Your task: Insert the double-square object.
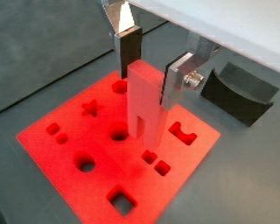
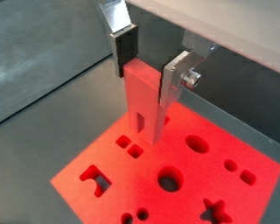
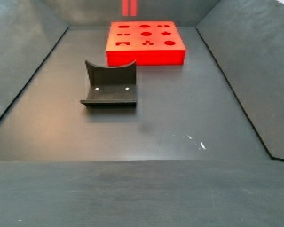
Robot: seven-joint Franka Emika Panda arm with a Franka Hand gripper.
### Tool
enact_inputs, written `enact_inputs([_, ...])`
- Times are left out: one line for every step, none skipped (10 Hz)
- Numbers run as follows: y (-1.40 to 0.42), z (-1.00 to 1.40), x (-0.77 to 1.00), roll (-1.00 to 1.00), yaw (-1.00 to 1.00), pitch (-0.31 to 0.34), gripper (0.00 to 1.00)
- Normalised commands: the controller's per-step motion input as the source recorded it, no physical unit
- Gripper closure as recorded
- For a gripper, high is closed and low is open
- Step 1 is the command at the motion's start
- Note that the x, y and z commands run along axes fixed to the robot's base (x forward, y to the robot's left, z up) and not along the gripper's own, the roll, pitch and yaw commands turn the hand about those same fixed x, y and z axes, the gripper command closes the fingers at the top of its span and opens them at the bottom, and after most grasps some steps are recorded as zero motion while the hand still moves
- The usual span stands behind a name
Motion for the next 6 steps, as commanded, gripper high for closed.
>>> enact_inputs([0.0,-0.01,0.64,0.22,0.53,0.157,1.0])
enact_inputs([0.0,-0.04,0.69,0.21,0.48,0.164,1.0])
enact_inputs([-0.08,-0.1,0.85,0.18,0.13,0.243,1.0])
enact_inputs([-0.06,-0.17,0.82,0.2,-0.01,0.257,1.0])
enact_inputs([-0.1,-0.3,0.67,0.19,-0.11,0.28,1.0])
enact_inputs([-0.04,-0.3,0.59,0.17,-0.15,0.323,1.0])
